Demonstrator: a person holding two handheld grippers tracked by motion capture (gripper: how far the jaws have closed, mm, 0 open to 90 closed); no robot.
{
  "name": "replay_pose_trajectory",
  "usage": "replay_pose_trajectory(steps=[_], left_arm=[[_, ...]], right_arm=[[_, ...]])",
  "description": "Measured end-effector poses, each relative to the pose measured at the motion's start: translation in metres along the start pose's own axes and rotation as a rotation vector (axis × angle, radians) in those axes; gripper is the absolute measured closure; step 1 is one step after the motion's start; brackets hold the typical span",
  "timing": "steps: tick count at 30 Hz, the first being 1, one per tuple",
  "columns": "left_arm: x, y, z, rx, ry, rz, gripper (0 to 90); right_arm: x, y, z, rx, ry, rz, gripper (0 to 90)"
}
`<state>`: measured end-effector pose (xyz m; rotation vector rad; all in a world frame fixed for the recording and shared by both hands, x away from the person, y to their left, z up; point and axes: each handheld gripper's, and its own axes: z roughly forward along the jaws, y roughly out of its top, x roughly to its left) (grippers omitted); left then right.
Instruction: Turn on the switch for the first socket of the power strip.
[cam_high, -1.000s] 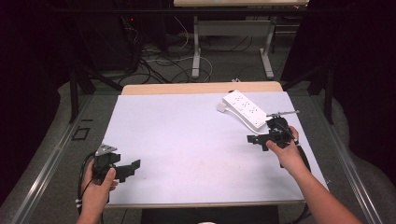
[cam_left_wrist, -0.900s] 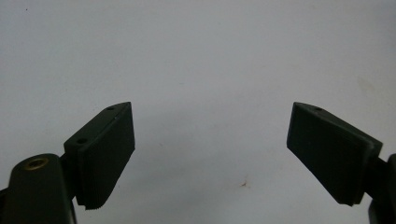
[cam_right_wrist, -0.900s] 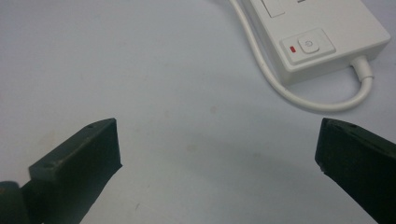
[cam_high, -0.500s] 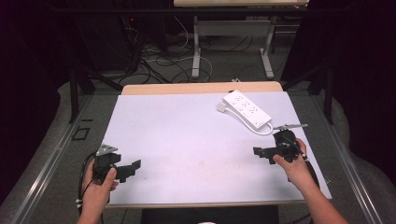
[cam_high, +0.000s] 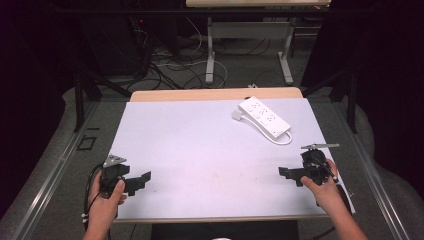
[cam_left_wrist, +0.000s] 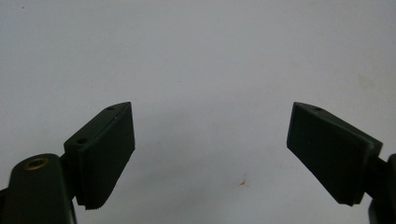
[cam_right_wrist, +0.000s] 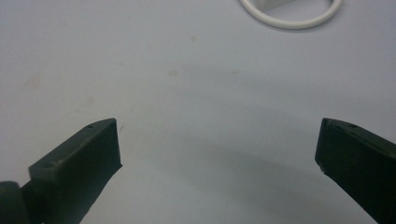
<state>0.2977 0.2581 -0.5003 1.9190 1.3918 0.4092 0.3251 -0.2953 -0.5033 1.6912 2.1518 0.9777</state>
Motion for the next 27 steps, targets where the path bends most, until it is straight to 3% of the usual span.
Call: replay_pose_trajectory(steps=[27], left_arm=[[0.0, -0.002, 0.002, 0.005, -0.003, -0.009, 15.1]], right_arm=[[-0.017, -0.022, 0.003, 0.004, -0.036, 0.044, 0.0]])
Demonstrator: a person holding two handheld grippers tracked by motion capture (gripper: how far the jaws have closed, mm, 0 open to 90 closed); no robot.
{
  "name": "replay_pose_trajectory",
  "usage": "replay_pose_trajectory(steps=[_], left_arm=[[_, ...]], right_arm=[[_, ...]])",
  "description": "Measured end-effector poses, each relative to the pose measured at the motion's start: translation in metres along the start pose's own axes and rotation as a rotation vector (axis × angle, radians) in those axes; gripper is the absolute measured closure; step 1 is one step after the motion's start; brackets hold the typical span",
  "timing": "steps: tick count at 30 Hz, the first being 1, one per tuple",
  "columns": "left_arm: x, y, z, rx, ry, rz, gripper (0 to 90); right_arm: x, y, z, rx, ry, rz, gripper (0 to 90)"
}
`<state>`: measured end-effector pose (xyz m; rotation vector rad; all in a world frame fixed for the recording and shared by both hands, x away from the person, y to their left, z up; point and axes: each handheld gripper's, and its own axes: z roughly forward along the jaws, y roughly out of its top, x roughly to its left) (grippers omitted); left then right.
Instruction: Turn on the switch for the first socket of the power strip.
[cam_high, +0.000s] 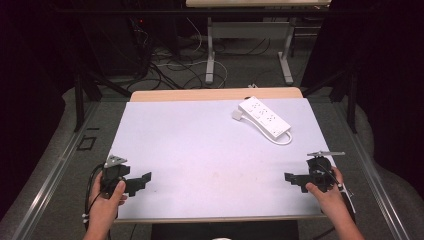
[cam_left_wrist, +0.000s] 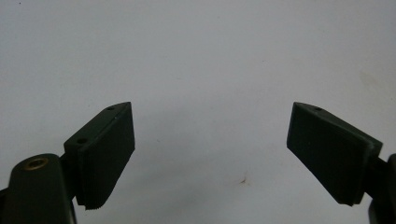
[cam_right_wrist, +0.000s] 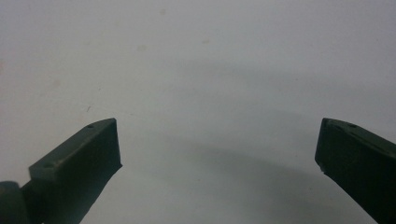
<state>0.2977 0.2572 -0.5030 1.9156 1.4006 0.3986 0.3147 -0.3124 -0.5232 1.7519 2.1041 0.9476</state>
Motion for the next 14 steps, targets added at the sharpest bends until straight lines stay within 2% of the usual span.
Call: replay_pose_trajectory(steps=[14], left_arm=[[0.0003, 0.0, 0.0009, 0.002, -0.001, -0.002, 15.1]], right_arm=[[-0.0001, -0.0039, 0.0022, 0.006, -0.006, 0.012, 0.0]])
